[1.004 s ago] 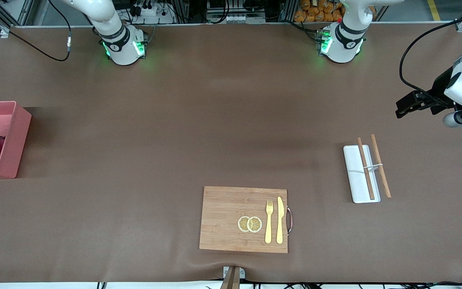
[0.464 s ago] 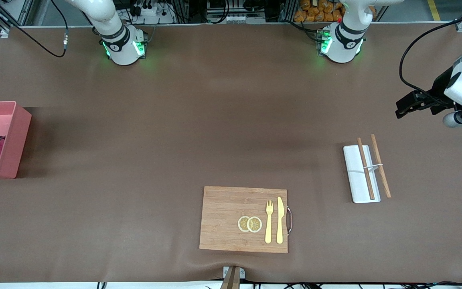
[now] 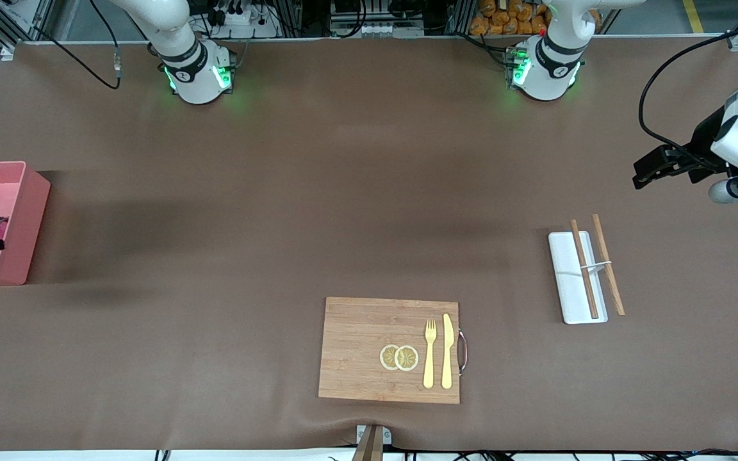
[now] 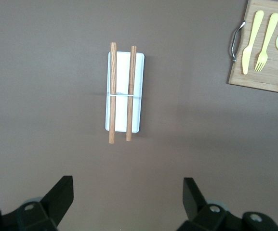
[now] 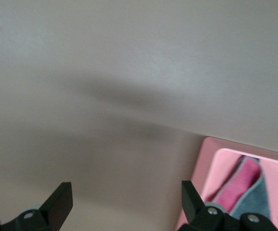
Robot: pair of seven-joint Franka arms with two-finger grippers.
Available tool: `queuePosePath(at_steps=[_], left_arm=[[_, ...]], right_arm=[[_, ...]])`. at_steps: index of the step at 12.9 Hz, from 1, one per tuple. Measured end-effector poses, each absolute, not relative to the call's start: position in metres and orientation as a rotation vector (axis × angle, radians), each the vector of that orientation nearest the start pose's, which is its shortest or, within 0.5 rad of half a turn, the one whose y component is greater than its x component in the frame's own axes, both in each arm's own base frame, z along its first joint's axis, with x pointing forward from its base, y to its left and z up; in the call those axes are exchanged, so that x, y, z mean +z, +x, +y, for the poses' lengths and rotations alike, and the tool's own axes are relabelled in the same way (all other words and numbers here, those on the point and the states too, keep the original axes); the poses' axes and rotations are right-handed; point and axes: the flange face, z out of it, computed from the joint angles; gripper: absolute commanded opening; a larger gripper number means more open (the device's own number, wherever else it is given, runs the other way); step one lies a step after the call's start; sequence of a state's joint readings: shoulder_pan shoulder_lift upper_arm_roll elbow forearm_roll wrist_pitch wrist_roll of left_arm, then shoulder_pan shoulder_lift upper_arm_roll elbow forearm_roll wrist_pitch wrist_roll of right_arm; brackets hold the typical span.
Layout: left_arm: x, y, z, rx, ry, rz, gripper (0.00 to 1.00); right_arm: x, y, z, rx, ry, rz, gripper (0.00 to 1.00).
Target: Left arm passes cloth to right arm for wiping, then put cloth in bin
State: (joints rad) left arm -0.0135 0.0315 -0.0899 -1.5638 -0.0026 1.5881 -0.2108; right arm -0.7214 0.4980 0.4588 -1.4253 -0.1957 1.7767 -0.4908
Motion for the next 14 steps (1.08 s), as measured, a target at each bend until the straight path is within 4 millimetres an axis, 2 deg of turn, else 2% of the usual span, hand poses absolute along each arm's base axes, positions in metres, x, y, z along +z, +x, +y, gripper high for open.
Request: queuePosePath(at_steps=[3,6,9,10,11,12,14], left_arm=[[0.612,0.563,-0.058,0.013,-3.141,-0.170,1.00],[0.611,0.563,-0.057,0.014,-3.141,-0.170,1.00],[0.611,0.563,-0.057,0.014,-3.141,-0.171,1.00],[0.611,0.563,-0.057,0.014,-3.141,-0.171,1.00],[0.611,0.563,-0.057,0.015,-3.141,-0.172,1.00],[0.611,0.563,-0.057,0.015,-3.141,-0.172,1.00],[0.610,0.563,-0.057,0.016,-3.141,-0.172,1.00]], right_arm=[[0.427,0.655,-0.157,0.208,-3.073,-0.255,1.00],[0.439,0.663,-0.059,0.238,-3.116,-0.120,1.00],[0.458,0.652,0.052,0.244,-3.137,0.057,1.00],[0.465,0.646,0.084,0.237,-3.128,0.089,1.00],[0.473,0.641,0.105,0.226,-3.121,0.098,1.00],[0.478,0.637,0.115,0.215,-3.117,0.094,1.00],[0.487,0.635,0.117,0.195,-3.119,0.095,1.00]])
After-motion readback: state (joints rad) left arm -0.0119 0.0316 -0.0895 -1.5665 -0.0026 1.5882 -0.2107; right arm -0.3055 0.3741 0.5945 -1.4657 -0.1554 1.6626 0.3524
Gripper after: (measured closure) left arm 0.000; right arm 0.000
